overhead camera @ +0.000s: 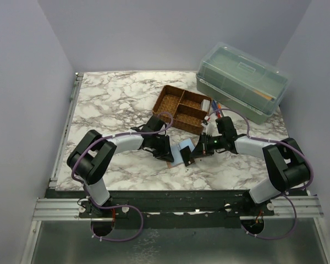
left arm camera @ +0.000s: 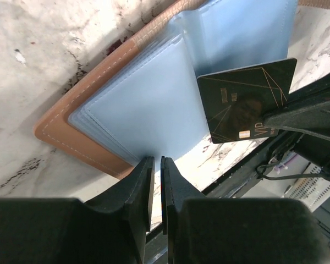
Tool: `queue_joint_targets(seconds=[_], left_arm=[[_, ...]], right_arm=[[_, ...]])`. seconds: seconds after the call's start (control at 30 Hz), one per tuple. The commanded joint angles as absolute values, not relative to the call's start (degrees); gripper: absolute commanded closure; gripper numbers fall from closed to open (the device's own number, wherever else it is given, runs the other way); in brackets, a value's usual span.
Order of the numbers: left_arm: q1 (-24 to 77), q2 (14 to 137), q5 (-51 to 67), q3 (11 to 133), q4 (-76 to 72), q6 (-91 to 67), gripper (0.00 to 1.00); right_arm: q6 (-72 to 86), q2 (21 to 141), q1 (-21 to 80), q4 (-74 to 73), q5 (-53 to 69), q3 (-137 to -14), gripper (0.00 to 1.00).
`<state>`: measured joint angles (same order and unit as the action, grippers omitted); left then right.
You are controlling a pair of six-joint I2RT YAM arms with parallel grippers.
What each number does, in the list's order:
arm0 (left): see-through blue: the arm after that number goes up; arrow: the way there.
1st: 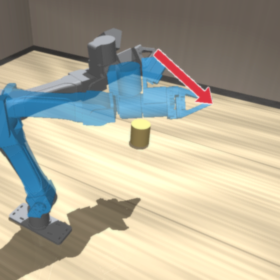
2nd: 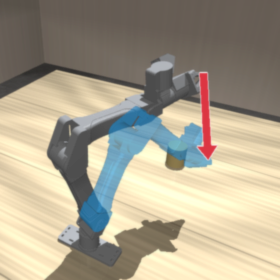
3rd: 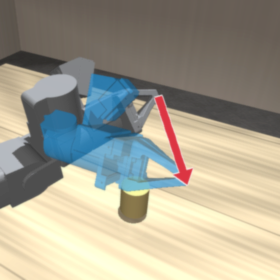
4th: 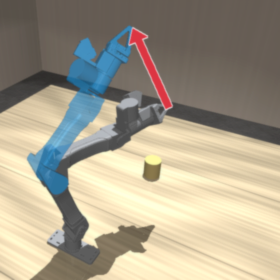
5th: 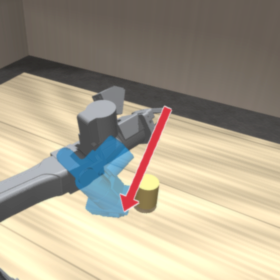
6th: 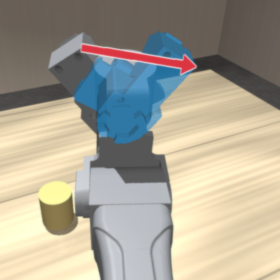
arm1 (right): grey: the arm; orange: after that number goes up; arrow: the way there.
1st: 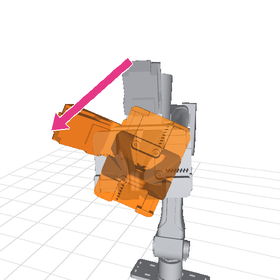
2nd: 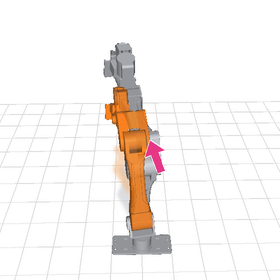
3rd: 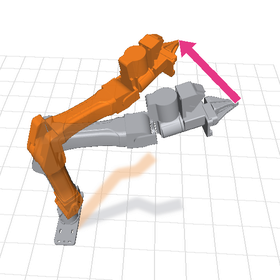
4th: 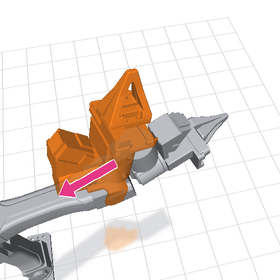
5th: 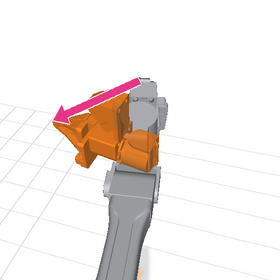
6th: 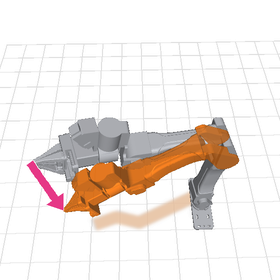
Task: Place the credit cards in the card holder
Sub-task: Insert the credit card into the card holder.
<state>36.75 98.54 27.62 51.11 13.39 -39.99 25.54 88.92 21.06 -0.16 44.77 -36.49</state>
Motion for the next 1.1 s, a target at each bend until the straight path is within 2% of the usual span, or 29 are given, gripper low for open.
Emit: queue_joint_targets(seconds=[0.0,0.13,0.47,0.77,1.07], left_arm=[[36.0,100.1,17.1,52.0,19.9,-34.3,0.82],[35.9,99.7,16.1,53.1,22.2,-33.2,0.81],[35.9,98.2,15.7,54.6,22.8,-32.3,0.71],[35.9,97.7,10.3,53.8,22.7,-33.8,0.74],[35.9,96.5,9.6,52.5,22.0,-34.1,0.77]], right_arm=[[23.9,88.9,21.5,3.6,48.1,-35.4,1.00],[23.3,90.6,21.5,3.3,48.3,-36.2,1.00],[22.2,92.1,21.5,4.0,49.0,-36.4,1.00],[23.0,96.6,21.5,9.4,53.5,-37.9,1.00],[28.2,97.6,21.5,12.7,46.7,-38.7,1.00]])
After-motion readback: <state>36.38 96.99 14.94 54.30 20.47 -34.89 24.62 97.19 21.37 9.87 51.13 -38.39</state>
